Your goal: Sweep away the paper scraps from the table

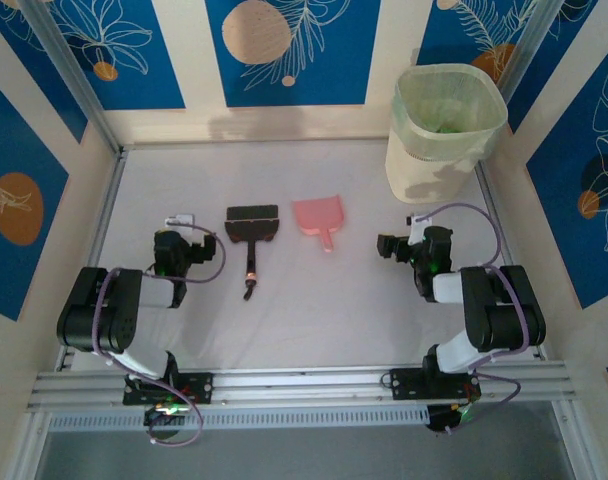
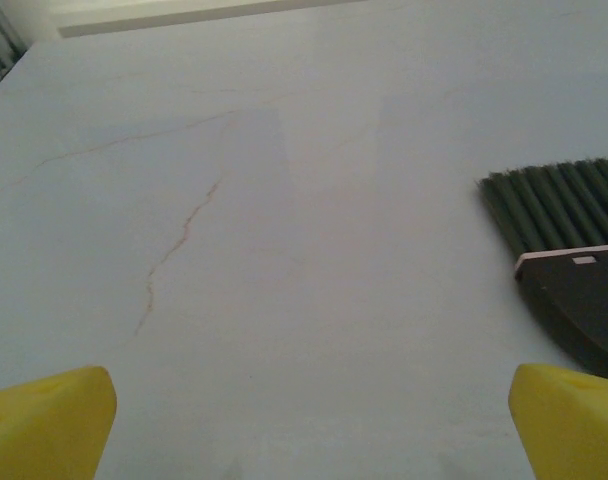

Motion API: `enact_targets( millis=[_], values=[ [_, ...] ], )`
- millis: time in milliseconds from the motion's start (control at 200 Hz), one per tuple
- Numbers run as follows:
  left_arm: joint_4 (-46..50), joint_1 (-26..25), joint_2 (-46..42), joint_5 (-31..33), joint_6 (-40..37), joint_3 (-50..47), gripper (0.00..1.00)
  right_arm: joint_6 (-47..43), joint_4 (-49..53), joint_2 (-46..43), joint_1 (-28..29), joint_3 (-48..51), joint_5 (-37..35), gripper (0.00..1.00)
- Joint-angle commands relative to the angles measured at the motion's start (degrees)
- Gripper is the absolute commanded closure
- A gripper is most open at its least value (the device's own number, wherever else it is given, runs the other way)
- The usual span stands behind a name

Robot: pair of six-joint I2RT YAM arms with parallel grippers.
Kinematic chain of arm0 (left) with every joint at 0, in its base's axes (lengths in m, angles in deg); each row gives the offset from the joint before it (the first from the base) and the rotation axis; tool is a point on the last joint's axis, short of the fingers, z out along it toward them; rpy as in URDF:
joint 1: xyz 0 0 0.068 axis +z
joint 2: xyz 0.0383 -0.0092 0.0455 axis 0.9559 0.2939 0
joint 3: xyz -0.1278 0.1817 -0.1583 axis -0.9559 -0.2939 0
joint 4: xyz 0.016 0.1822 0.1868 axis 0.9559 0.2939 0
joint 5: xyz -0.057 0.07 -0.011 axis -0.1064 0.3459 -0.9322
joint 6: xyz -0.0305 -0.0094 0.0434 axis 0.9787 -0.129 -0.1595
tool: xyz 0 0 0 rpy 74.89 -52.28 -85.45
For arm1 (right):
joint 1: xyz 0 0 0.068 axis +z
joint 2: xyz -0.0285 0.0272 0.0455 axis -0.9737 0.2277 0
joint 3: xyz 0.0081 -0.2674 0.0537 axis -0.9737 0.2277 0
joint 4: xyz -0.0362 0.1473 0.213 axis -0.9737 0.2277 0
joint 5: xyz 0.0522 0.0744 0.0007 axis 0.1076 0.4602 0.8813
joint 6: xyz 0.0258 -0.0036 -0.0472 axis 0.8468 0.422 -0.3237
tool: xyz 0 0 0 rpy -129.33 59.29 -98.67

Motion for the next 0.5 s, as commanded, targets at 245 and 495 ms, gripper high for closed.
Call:
enact_targets(
  millis=[245,495],
  values=[
    [-3.72,0.27,0.0,-3.25,-1.18,0.34,0.0,1.25,-4.95,-0.16,-0.86,-2.36,-2.23,0.01],
    [-2.56,0.21,0.43,-3.42,-1.1,1.17,0.0,1.2,-4.89,-0.17,-0.89,-2.39,-2.22,0.01]
  ],
)
